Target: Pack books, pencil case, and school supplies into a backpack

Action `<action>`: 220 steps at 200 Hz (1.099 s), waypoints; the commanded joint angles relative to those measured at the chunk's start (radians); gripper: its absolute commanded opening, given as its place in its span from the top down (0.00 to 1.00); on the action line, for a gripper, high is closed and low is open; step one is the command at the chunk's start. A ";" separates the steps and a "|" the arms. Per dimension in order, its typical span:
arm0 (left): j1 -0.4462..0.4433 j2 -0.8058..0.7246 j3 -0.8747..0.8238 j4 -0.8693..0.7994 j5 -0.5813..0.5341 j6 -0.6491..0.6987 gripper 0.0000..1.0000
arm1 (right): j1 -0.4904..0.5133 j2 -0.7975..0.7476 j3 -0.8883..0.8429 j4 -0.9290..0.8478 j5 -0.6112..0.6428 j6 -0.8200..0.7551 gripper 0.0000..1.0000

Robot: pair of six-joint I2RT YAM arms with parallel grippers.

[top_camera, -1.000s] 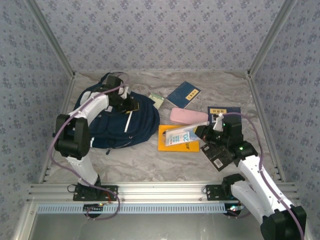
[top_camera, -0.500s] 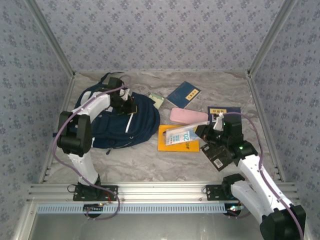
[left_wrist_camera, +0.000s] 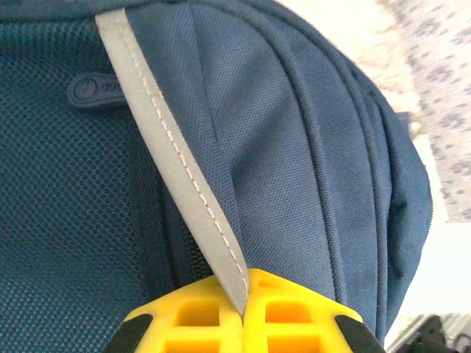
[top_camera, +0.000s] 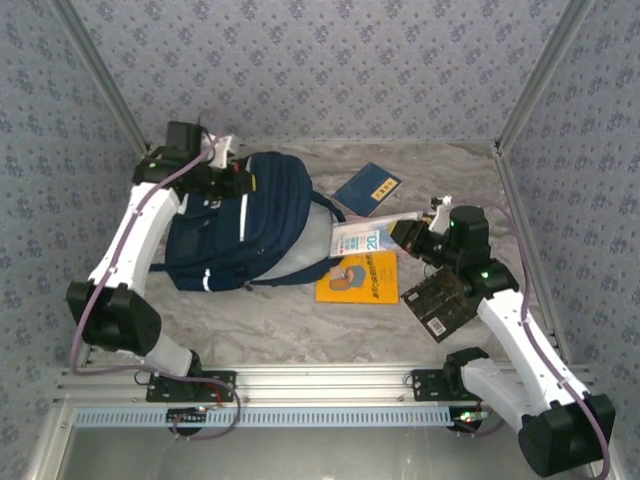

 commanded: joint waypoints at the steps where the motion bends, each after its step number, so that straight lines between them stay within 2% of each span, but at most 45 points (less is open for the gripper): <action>1: 0.039 -0.070 -0.029 0.144 0.201 -0.031 1.00 | 0.025 0.057 0.081 0.078 0.016 -0.031 0.92; 31: 0.043 -0.077 -0.035 0.224 0.313 -0.079 1.00 | 0.070 0.187 0.114 0.215 -0.024 0.013 0.91; 63: 0.042 -0.078 -0.021 0.249 0.360 -0.101 1.00 | 0.206 0.353 0.182 0.381 -0.025 0.018 0.89; 105: 0.043 -0.093 -0.021 0.300 0.408 -0.149 1.00 | 0.357 0.617 0.313 0.498 0.060 0.019 0.86; 132: 0.043 -0.106 -0.009 0.299 0.402 -0.154 1.00 | 0.443 0.795 0.454 0.466 0.164 -0.001 0.83; 178: 0.046 -0.099 0.034 0.289 0.390 -0.169 1.00 | 0.583 1.081 0.760 0.250 0.333 -0.048 0.74; 193: 0.049 -0.098 0.045 0.285 0.387 -0.174 1.00 | 0.605 1.151 0.830 0.204 0.371 -0.033 0.64; 220: 0.055 -0.100 0.051 0.276 0.378 -0.174 1.00 | 0.613 1.202 0.895 0.156 0.361 -0.031 0.30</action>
